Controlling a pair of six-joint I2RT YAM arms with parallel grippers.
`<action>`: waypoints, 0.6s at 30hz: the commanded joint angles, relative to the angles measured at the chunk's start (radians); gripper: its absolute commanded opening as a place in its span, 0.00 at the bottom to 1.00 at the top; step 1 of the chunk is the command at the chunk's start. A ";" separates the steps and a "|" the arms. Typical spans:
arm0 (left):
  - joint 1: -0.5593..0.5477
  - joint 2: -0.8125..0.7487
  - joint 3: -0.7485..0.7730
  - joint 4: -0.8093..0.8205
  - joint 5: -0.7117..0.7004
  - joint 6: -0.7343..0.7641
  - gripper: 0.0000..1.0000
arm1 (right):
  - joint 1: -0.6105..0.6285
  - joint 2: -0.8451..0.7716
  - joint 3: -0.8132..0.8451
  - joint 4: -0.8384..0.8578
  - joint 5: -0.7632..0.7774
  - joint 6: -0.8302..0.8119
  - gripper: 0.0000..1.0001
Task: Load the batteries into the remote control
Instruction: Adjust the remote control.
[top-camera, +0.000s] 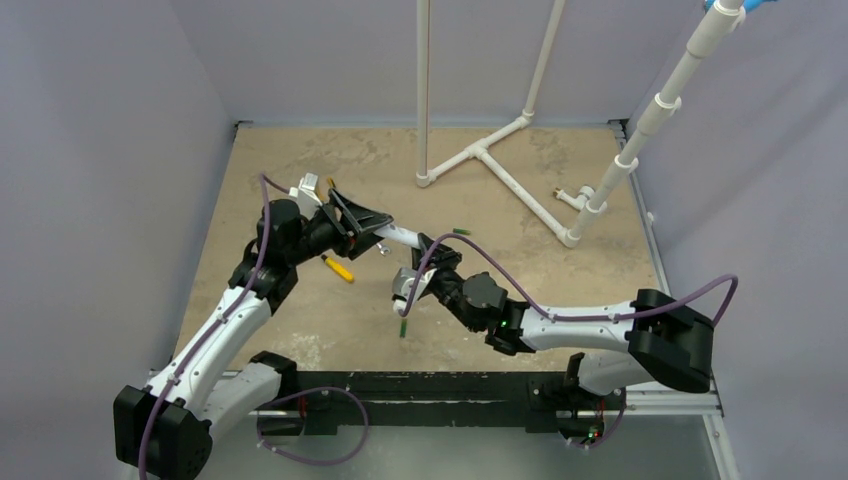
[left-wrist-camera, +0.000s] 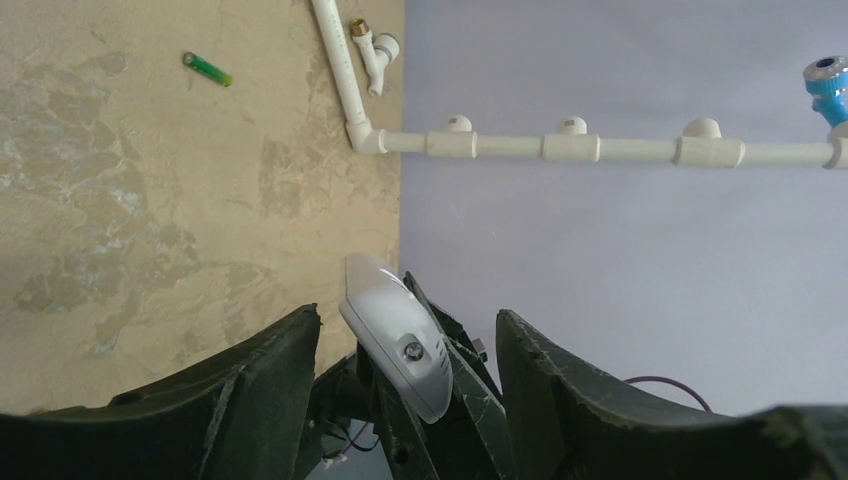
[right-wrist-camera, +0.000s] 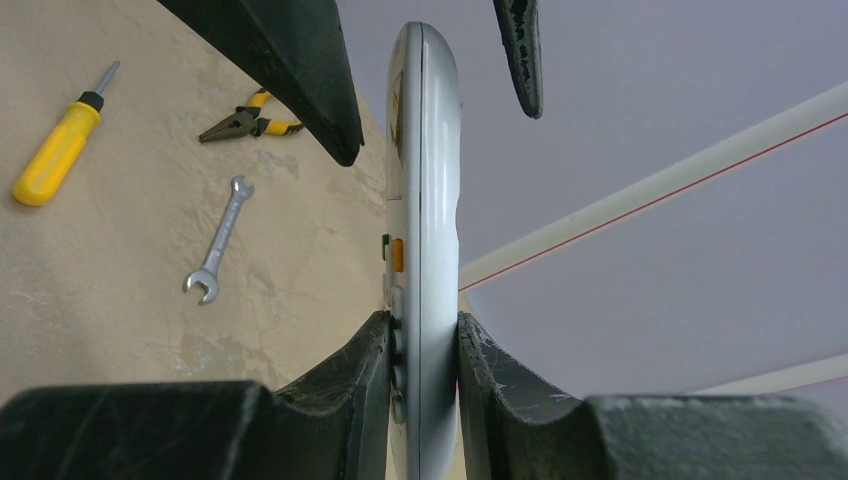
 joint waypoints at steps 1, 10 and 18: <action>-0.009 -0.004 0.025 0.068 0.020 -0.022 0.61 | 0.012 -0.011 0.013 0.100 0.006 -0.034 0.00; -0.010 0.004 0.019 0.085 0.028 -0.030 0.53 | 0.020 0.027 0.034 0.134 0.006 -0.064 0.00; -0.012 0.009 0.019 0.089 0.034 -0.030 0.49 | 0.030 0.035 0.048 0.143 0.004 -0.090 0.00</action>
